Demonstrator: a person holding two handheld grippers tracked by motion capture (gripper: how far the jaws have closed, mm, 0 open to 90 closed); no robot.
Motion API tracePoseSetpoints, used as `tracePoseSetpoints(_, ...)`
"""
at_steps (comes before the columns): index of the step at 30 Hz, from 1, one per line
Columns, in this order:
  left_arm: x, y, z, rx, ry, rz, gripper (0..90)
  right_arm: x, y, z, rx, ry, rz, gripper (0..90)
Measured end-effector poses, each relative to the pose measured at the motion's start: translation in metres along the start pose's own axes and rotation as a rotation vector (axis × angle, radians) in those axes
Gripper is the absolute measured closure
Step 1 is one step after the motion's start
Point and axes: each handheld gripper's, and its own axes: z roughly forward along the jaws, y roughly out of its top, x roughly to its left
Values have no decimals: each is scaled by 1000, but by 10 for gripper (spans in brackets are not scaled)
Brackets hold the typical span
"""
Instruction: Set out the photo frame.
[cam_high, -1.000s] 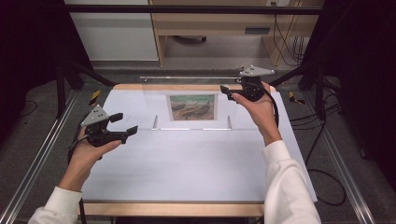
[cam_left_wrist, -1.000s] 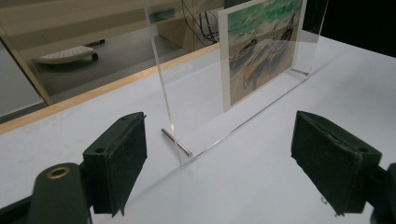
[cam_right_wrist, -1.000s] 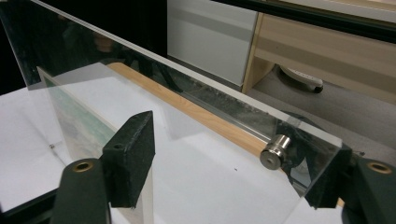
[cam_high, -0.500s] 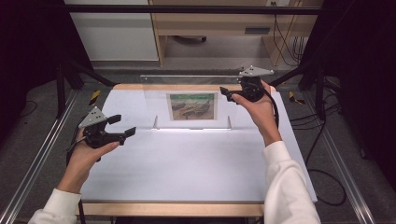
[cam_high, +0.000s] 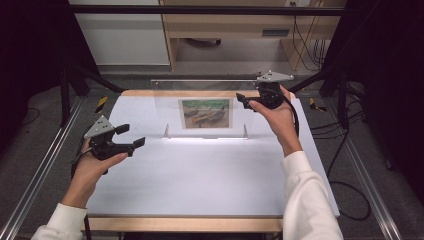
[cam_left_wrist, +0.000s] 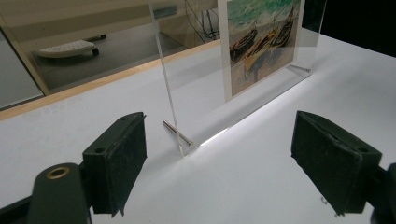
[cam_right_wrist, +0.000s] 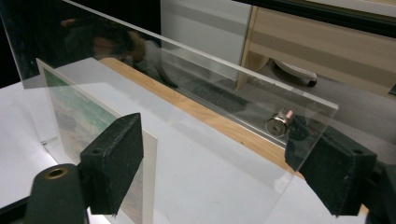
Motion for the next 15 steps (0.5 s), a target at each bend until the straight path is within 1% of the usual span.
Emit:
tracePoseSetpoints(3,-1,0,-1,-3,0,0,180,0,0,-1,2,0,4,183)
tracePoseSetpoints(5,-1,-1,-1,-4,3,-1,179,0,0,-2,5,-6,4,156)
tracePoseSetpoints(8,-2,-3,-1,7,15,3,172,-1,-1,-6,9,-18,8,123)
tracePoseSetpoints(11,-4,-5,-1,15,28,2,153,0,-4,-13,39,-9,21,90)
tracePoseSetpoints(12,-5,-6,-1,19,37,4,145,2,-6,-17,33,-23,12,97)
tracePoseSetpoints(13,-6,-7,0,22,43,-1,141,4,-8,-20,15,-41,8,104)
tracePoseSetpoints(15,-8,-9,0,30,49,0,126,6,-14,-28,19,-48,14,97)
